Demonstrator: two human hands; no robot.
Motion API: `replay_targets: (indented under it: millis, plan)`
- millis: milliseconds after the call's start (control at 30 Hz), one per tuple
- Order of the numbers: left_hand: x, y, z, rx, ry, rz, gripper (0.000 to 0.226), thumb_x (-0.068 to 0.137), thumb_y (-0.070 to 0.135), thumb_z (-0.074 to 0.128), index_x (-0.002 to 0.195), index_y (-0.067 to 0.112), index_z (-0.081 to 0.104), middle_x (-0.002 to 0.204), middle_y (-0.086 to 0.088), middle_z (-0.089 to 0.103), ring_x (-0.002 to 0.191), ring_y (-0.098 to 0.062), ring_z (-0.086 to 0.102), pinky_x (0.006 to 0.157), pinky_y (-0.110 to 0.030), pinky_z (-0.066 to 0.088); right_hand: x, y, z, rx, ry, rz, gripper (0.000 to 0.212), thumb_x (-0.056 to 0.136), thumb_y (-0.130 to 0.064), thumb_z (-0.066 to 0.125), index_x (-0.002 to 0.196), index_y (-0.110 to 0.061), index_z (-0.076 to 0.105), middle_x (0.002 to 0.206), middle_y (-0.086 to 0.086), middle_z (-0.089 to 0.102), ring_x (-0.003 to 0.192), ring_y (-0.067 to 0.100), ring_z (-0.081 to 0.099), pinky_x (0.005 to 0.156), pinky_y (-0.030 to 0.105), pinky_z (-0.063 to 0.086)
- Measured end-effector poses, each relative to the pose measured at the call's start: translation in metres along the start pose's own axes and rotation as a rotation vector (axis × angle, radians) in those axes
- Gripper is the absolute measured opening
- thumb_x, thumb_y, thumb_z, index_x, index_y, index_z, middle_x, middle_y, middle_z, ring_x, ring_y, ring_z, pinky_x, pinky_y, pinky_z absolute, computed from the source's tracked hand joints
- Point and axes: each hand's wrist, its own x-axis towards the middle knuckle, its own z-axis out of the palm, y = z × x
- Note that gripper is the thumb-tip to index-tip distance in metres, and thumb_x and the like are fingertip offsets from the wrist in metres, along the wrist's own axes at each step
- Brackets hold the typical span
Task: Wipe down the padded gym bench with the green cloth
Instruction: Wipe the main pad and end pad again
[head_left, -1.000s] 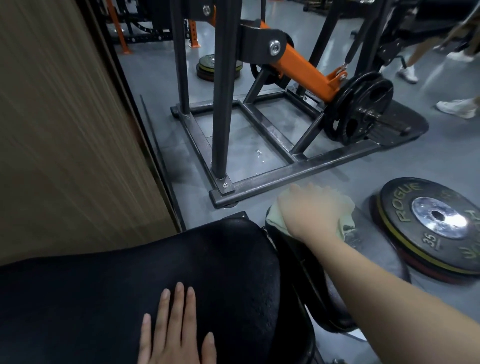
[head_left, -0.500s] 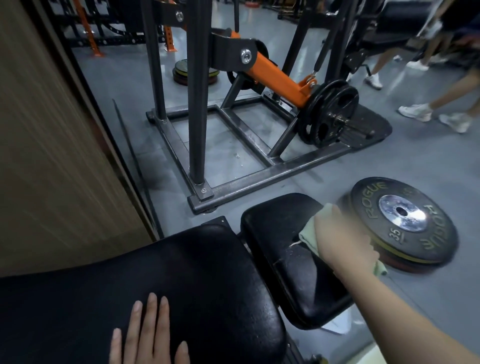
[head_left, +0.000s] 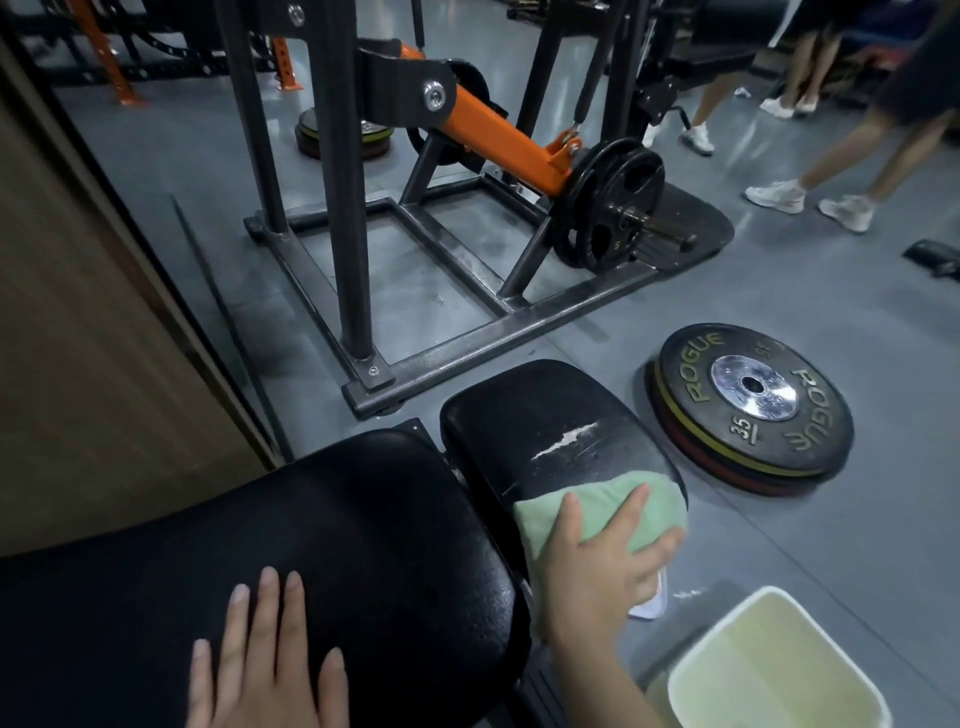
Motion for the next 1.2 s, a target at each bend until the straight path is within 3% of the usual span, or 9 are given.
replay_targets:
  millis: [133, 300, 433, 533, 833, 1067, 1200]
  plan:
    - [0.001, -0.001, 0.001, 0.036, -0.017, -0.004, 0.064, 0.093, 0.056, 0.004, 0.152, 0.031, 0.006, 0.158, 0.015, 0.003, 0.146, -0.007, 0.002, 0.115, -0.041, 0.006, 0.035, -0.002, -0.008, -0.086, 0.018, -0.001, 0.072, 0.092, -0.057, 0.043, 0.152, -0.038, 0.006, 0.159, 0.005, -0.009, 0.135, 0.043, 0.017, 0.101, 0.055, 0.032]
    - [0.000, -0.001, 0.001, 0.042, -0.056, -0.040, 0.068, 0.095, 0.055, 0.005, 0.151, 0.020, 0.019, 0.157, 0.008, 0.013, 0.146, -0.008, 0.003, 0.116, -0.039, 0.004, 0.076, -0.010, -0.017, -0.284, 0.034, -0.101, 0.067, 0.093, -0.061, 0.032, 0.151, -0.036, 0.012, 0.157, 0.009, 0.012, 0.127, 0.044, 0.026, 0.102, 0.053, 0.030]
    - [-0.001, 0.002, -0.007, 0.073, -0.122, -0.063, 0.064, 0.096, 0.048, 0.015, 0.144, 0.009, 0.032, 0.154, -0.005, 0.030, 0.147, -0.014, 0.007, 0.116, -0.039, 0.005, 0.086, -0.015, -0.025, -0.581, -0.072, -0.340, 0.063, 0.092, -0.064, 0.025, 0.150, -0.041, 0.012, 0.158, 0.004, 0.013, 0.135, 0.037, 0.020, 0.108, 0.053, 0.020]
    - [-0.002, 0.005, -0.013, 0.112, -0.160, -0.061, 0.063, 0.092, 0.043, 0.028, 0.145, 0.009, 0.033, 0.153, -0.008, 0.031, 0.144, -0.020, 0.018, 0.115, -0.040, 0.005, 0.095, -0.021, -0.028, -0.773, -0.185, -0.520, 0.061, 0.091, -0.068, 0.016, 0.148, -0.048, 0.005, 0.160, -0.001, 0.007, 0.140, 0.033, 0.014, 0.107, 0.058, 0.018]
    - [0.001, 0.013, -0.018, 0.163, -0.210, -0.126, 0.061, 0.096, 0.047, 0.015, 0.149, 0.016, 0.022, 0.157, -0.002, 0.017, 0.147, -0.017, 0.005, 0.116, -0.041, 0.003, 0.097, -0.054, 0.013, -0.998, -0.432, -0.951, 0.063, 0.088, -0.070, 0.011, 0.146, -0.052, -0.009, 0.161, -0.006, -0.011, 0.146, 0.028, -0.014, 0.110, 0.065, -0.002]
    - [0.006, 0.016, -0.025, 0.110, -0.238, -0.145, 0.062, 0.092, 0.049, 0.002, 0.147, 0.022, 0.000, 0.159, 0.001, 0.000, 0.146, -0.014, -0.011, 0.118, -0.040, -0.008, 0.074, -0.053, 0.015, -1.030, -0.613, -1.277, 0.068, 0.080, -0.074, -0.001, 0.145, -0.055, -0.001, 0.161, -0.009, -0.006, 0.146, 0.021, -0.012, 0.111, 0.063, 0.000]
    - [0.007, 0.015, -0.025, 0.083, -0.234, -0.140, 0.061, 0.093, 0.049, 0.004, 0.148, 0.022, 0.001, 0.159, 0.000, 0.001, 0.146, -0.015, -0.009, 0.118, -0.041, -0.005, 0.057, -0.012, -0.020, -0.981, -0.592, -1.426, 0.062, 0.092, -0.066, 0.000, 0.148, -0.044, 0.014, 0.160, -0.001, 0.016, 0.147, 0.030, 0.009, 0.105, 0.069, 0.016]
